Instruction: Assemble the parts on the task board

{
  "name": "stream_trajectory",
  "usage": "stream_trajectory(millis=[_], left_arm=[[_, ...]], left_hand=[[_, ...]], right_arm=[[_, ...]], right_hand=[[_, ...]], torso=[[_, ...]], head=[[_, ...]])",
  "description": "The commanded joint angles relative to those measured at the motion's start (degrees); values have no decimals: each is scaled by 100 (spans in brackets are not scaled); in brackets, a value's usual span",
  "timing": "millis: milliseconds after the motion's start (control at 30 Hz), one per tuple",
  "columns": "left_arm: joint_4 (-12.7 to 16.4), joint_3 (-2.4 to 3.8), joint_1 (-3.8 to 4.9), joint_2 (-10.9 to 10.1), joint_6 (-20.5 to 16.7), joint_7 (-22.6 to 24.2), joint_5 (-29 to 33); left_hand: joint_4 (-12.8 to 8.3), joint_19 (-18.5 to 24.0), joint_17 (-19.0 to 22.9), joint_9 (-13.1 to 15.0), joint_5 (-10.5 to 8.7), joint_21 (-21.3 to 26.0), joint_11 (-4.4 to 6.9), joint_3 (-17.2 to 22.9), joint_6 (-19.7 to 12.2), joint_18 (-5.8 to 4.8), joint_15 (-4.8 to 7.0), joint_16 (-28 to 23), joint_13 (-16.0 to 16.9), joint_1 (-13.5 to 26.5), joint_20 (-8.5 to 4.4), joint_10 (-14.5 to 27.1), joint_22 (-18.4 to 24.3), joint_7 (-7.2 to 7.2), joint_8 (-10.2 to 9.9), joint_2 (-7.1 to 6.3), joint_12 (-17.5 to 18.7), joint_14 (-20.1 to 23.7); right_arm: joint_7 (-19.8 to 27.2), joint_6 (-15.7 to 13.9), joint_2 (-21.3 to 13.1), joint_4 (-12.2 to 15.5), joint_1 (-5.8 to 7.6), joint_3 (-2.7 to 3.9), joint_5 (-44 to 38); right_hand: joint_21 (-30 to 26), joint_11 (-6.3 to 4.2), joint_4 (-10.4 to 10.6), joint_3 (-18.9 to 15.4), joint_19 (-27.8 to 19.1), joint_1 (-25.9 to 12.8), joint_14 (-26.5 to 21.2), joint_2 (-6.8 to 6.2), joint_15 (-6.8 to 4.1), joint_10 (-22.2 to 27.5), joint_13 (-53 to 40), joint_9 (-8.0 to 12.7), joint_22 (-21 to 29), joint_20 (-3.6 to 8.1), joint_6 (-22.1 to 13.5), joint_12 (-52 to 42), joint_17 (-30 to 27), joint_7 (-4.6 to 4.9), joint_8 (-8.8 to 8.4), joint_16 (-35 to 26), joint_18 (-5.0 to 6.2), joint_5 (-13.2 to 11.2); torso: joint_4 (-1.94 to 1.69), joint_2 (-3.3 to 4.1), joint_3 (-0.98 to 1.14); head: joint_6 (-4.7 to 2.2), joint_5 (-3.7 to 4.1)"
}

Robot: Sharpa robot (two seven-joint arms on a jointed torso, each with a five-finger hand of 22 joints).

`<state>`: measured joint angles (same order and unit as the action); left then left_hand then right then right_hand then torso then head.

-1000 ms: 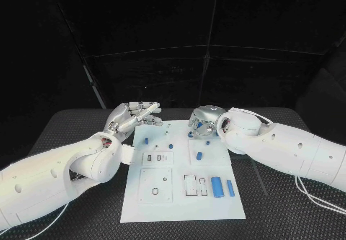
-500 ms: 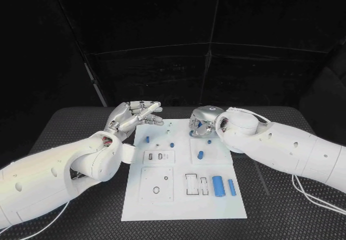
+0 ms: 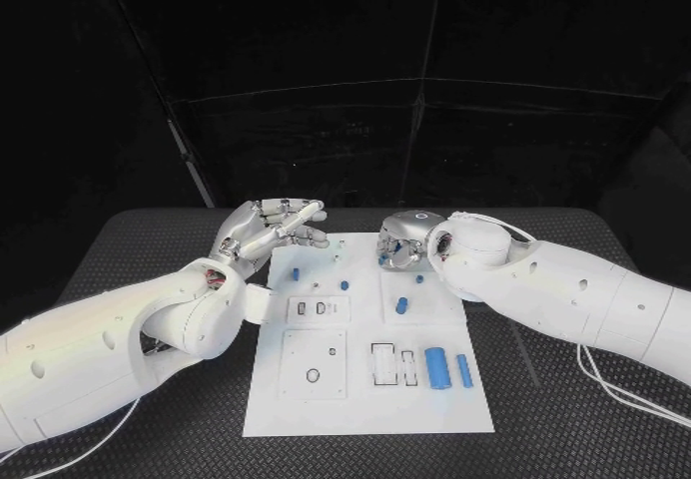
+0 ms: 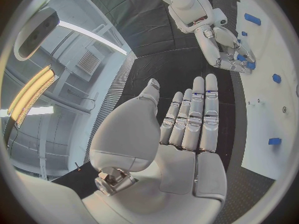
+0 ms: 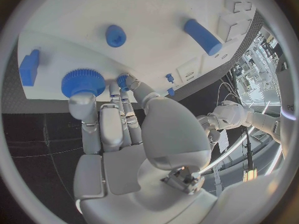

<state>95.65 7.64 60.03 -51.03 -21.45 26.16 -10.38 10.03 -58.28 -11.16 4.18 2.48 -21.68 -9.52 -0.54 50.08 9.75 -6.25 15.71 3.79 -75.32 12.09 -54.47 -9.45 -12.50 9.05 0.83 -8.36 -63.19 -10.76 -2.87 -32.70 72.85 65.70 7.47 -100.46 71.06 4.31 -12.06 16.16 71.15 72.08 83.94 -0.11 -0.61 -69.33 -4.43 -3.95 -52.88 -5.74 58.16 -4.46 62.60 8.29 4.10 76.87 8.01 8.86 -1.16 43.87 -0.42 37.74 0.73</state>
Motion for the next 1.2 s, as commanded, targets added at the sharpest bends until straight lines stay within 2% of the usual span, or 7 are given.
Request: stream_trajectory(millis=[33, 367, 467, 533, 667, 800, 1200], left_arm=[[10, 8, 9, 2, 87, 6, -31], [-6, 8, 9, 11, 103, -6, -31], [-4, 8, 9, 7, 108, -8, -31], [-5, 8, 9, -1, 116, -8, -31], [-17, 9, 9, -14, 124, -8, -31], [-36, 9, 9, -22, 134, -6, -31], [-70, 9, 10, -46, 141, -6, -30]], left_hand=[[-7, -46, -5, -5, 22, -28, -28, -32, 10, 59, -4, -18, -6, -9, -2, -19, -3, -32, -31, 27, 20, -37], [-7, -46, -5, -5, 22, -28, -28, -32, 10, 59, -4, -18, -6, -9, -2, -19, -3, -32, -31, 27, 20, -37], [-7, -46, -5, -5, 22, -28, -28, -32, 10, 59, -4, -18, -6, -9, -2, -19, -3, -32, -31, 27, 20, -37], [-8, -46, -8, -8, 22, -28, -31, -37, 8, 58, -6, -22, -7, -7, -1, -17, -3, -36, -37, 30, 29, -36], [-8, -46, -8, -8, 22, -28, -31, -37, 8, 58, -6, -22, -7, -7, -1, -17, -3, -36, -37, 30, 29, -36], [-8, -46, -8, -8, 22, -28, -32, -37, 8, 58, -6, -22, -7, -7, -1, -17, -2, -36, -38, 30, 29, -36], [-12, -35, -16, -15, 23, -19, -39, -53, 8, 53, -15, -44, -7, -4, 2, -13, 3, -42, -55, 37, 55, -19]], right_arm=[[83, 129, 12, -8, 14, 0, -13], [161, 21, 31, -50, 14, -3, 31], [226, -283, -7, 13, 13, -3, 61], [306, -687, -57, 107, 12, -2, 152], [390, -1231, -89, 209, 12, -1, 265], [449, -1523, 0, 182, 13, 0, 421], [431, -1638, 577, -398, 35, 1, 532]], right_hand=[[29, 2, 10, 74, -54, -6, 187, 70, 25, -65, -7, -11, -11, 1, 100, -27, 11, 12, 48, 41, -87, -32], [87, -4, 59, 359, -79, 45, 180, 85, 24, -158, -10, -16, -52, -5, 345, -35, 25, 13, 96, 84, -86, -26], [118, -20, 72, 503, -77, 90, 181, 103, 11, -225, -18, -18, -83, 7, 435, -52, 44, 6, 114, 106, -89, -67], [134, -23, 77, 564, -73, 105, 182, 100, 8, -243, -20, -18, -101, 10, 466, -54, 48, 8, 118, 114, -92, -64], [153, -32, 78, 656, -77, 124, 179, 69, 2, -286, -26, -20, -117, 16, 521, -63, 46, 2, 127, 122, -93, -28], [166, -24, 126, 695, -82, 72, 181, 24, 8, -272, -19, -11, -125, 14, 516, -42, 59, 10, 106, 136, -95, -89], [174, 1, 203, 790, -106, 26, 178, -50, 26, -207, 4, 4, -116, 0, 479, 12, 53, 32, 52, 149, -92, -181]], torso=[[-1, 12, -2], [-4, 19, -5], [-5, 24, -8], [-7, 26, -6], [-2, 31, -10], [2, 36, -9], [-7, 59, -13]], head=[[10, -3], [17, -1], [4, -8], [-10, -27], [-28, -44], [-53, -50], [-65, -37]])
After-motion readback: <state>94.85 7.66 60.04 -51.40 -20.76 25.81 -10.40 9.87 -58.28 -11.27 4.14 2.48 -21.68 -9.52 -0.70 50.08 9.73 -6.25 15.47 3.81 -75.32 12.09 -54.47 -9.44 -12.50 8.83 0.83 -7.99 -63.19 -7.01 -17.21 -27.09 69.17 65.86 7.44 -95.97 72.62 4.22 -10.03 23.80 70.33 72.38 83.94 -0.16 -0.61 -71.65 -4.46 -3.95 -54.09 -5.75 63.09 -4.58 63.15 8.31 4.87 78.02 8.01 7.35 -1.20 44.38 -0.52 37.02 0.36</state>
